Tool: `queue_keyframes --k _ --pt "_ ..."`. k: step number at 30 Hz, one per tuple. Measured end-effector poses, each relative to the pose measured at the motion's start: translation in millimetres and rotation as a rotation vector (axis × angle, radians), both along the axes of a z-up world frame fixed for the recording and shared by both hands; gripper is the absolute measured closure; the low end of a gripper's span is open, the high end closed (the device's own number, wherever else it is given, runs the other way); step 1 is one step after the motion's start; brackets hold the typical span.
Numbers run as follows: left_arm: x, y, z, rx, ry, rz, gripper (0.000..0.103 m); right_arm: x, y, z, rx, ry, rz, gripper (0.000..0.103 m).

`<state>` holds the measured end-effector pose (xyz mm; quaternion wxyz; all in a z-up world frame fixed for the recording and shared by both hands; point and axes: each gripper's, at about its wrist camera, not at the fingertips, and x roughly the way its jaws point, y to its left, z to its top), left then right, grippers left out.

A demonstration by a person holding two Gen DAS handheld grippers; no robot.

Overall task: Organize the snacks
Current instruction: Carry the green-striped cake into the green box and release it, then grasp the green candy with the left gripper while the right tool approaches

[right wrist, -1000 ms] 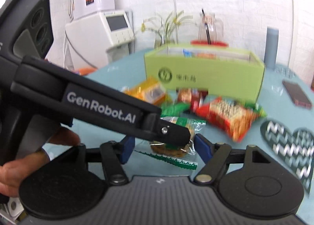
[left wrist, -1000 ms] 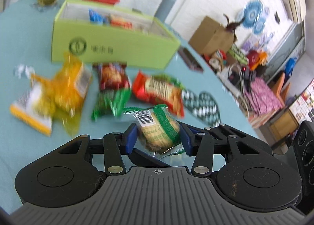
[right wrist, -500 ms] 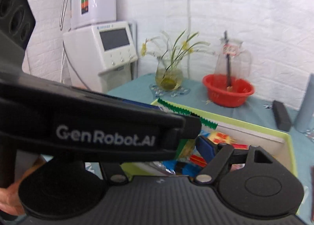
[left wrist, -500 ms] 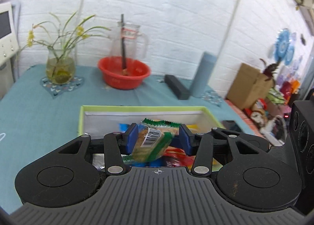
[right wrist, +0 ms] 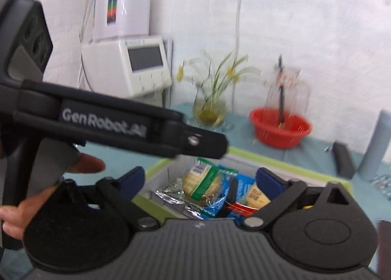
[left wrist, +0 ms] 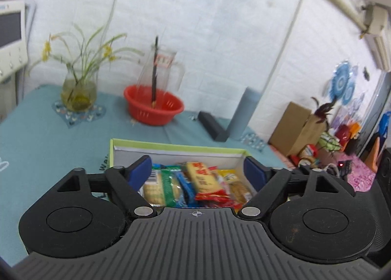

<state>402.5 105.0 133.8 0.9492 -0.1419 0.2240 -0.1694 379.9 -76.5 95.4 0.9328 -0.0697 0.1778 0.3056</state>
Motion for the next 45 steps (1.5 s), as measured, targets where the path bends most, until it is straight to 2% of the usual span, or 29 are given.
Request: queue_keyframes --k 3,5,8,11,14,17,20,23,24,25,26,28,32,34,36,38,43,45 --pt "-46 5 -1 0.004 -0.028 0.009 0.02 -54 -18 -11 0.055 0.02 -0.014 0.001" --pt "-76 10 -15 -0.01 -0.006 0.023 0.02 -85 -25 -29 0.08 0.073 -0.037 0.001" --pt "-111 14 -43 -0.055 0.075 0.024 0.02 -123 -28 -65 0.105 0.179 -0.074 0.001" --pt "-135 7 -70 -0.105 0.165 -0.03 0.022 -149 -24 -94 0.119 0.283 -0.087 0.001" --pt "-136 -16 -79 -0.058 0.209 -0.104 0.03 -155 -16 -104 0.122 0.316 -0.081 0.001" --pt "-115 -34 -73 -0.001 0.194 -0.151 0.037 -148 0 -97 0.071 0.263 -0.061 0.001" --pt "-84 -42 -75 0.044 0.241 -0.209 0.046 -128 14 -94 -0.01 0.225 -0.066 0.001" --pt "-62 -47 -85 0.112 0.333 -0.25 0.059 -103 20 -99 -0.041 0.273 -0.021 0.001" --pt "-56 -49 -89 0.129 0.364 -0.27 0.067 -98 22 -102 -0.045 0.29 -0.003 0.002" --pt "-53 -49 -94 0.139 0.395 -0.268 0.082 -96 23 -104 -0.05 0.296 0.009 0.002" --pt "-53 -50 -97 0.149 0.402 -0.266 0.088 -98 25 -104 -0.06 0.286 0.021 0.002" --pt "-61 -49 -100 0.143 0.408 -0.296 0.09 -108 26 -102 -0.075 0.27 0.046 0.004" --pt "-93 -57 -107 0.118 0.418 -0.348 0.09 -140 16 -104 -0.101 0.244 0.064 0.005" --pt "-111 -65 -112 0.12 0.413 -0.35 0.086 -157 9 -108 -0.11 0.247 0.057 0.005" --pt "-126 -71 -113 0.138 0.39 -0.325 0.081 -168 3 -110 -0.122 0.257 0.029 0.004" --pt "-137 -73 -110 0.135 0.369 -0.294 0.076 -180 -8 -106 -0.112 0.229 -0.013 0.001" --pt "-154 -62 -95 0.077 0.308 -0.233 0.045 -194 -45 -99 0.014 0.242 -0.194 0.001" --pt "-156 -58 -92 0.077 0.3 -0.211 0.044 -198 -60 -97 0.103 0.266 -0.24 0.001"
